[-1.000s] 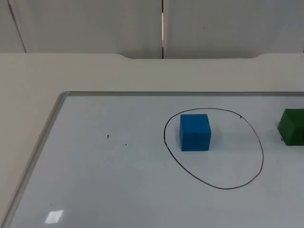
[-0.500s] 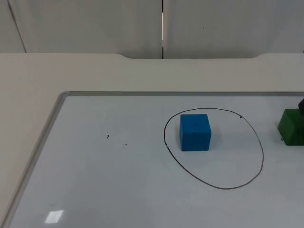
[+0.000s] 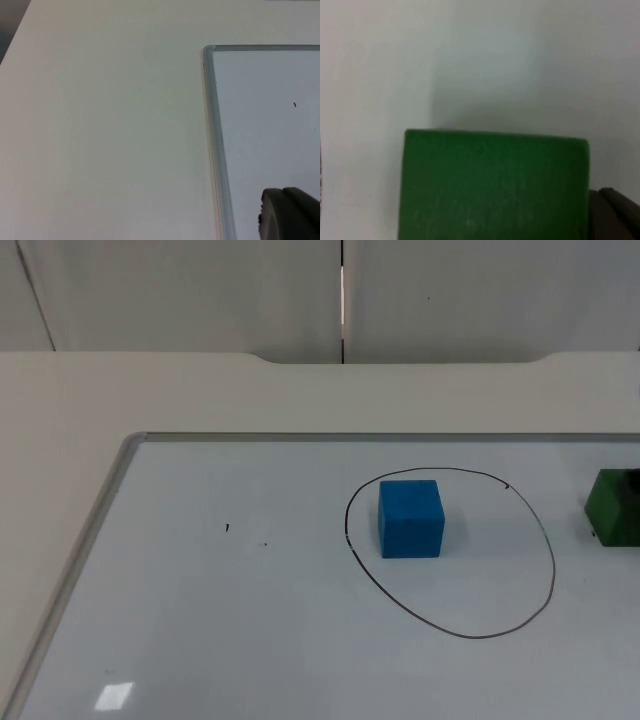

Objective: Push the two cubes into the marked area.

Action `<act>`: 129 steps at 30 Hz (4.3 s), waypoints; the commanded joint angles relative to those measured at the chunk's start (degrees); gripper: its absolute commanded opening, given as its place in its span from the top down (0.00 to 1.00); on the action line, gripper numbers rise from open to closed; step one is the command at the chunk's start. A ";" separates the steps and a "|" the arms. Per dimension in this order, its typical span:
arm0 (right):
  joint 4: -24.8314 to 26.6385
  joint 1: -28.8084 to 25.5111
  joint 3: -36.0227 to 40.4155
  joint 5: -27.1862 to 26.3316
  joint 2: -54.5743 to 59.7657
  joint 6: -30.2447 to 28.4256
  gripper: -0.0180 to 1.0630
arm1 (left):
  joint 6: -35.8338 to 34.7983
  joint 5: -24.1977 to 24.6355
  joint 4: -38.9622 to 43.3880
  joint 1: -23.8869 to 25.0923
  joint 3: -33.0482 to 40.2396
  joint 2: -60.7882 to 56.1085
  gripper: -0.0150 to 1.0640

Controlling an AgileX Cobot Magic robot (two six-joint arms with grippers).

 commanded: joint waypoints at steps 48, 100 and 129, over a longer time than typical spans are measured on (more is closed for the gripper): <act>4.72 5.97 -0.28 -3.15 0.05 2.58 0.98 | 0.47 -0.56 0.14 -0.31 0.29 -0.16 0.99; 5.77 11.59 -0.28 -14.15 0.17 5.93 0.98 | 0.64 -0.56 0.32 -0.31 0.29 -2.54 0.99; 6.01 14.06 -0.84 -16.63 0.17 8.12 0.98 | 0.64 -0.56 0.32 -0.31 0.29 -2.54 0.99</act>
